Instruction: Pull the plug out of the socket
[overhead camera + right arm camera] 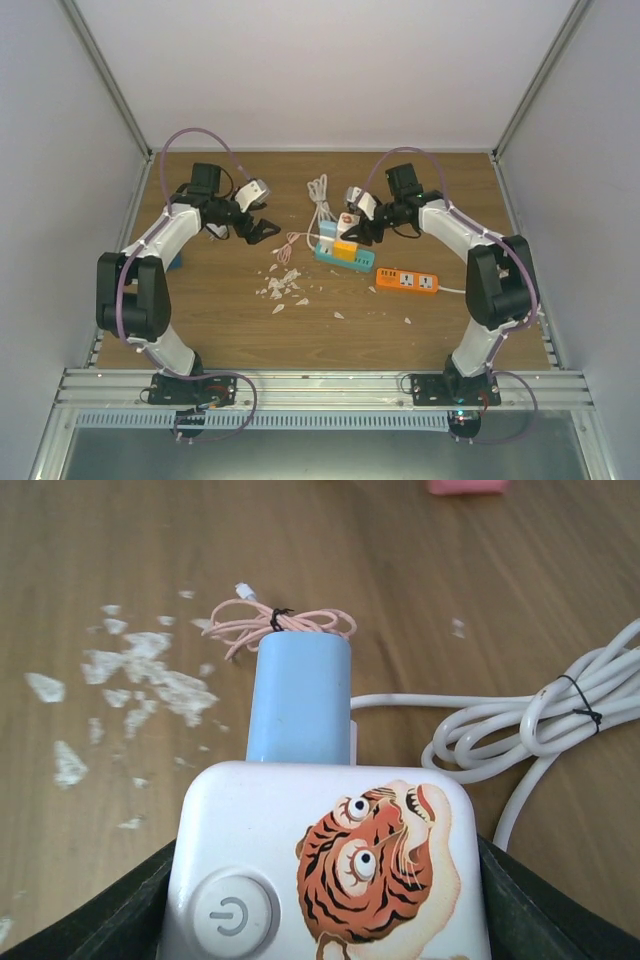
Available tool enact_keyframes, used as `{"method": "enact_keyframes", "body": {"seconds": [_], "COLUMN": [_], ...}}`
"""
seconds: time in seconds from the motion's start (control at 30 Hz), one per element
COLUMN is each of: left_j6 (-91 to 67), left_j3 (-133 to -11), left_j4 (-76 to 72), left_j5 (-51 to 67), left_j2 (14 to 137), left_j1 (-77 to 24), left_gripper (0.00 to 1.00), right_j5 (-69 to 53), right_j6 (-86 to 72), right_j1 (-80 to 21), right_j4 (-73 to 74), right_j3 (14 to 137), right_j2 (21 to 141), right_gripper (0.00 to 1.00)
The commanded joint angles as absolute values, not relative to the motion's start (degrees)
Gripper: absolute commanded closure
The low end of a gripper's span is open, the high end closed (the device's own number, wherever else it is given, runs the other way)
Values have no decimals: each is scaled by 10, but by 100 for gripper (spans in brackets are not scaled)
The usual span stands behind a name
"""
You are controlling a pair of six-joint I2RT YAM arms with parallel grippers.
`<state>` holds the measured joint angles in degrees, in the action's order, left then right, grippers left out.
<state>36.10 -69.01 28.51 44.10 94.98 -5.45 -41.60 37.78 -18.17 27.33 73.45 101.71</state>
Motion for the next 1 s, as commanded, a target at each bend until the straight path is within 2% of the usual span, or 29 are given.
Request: {"method": "enact_keyframes", "body": {"seconds": [0.0,0.27,0.47,0.67,0.97], "left_j6": [482,568,560,535,523], "left_j3": [-692,-626,-578,-572,-595], "left_j4": [374,360,287,231,224], "left_j5": [559,618,582,552,513], "left_j2": [924,887,869,869,896], "left_j1": [-52,-68,-112,-152,-205], "left_gripper": [1,3,12,25,38], "right_j5": [-534,-549,-539,-528,-508], "right_j6": [471,548,548,526,491], "right_j1": [-213,-257,-271,-272,-273], "right_j4": [315,345,327,295,263], "right_j3": [769,760,739,707,686], "right_j2": [1016,1022,1022,1005,998], "right_gripper": [67,71,74,75,77]}}
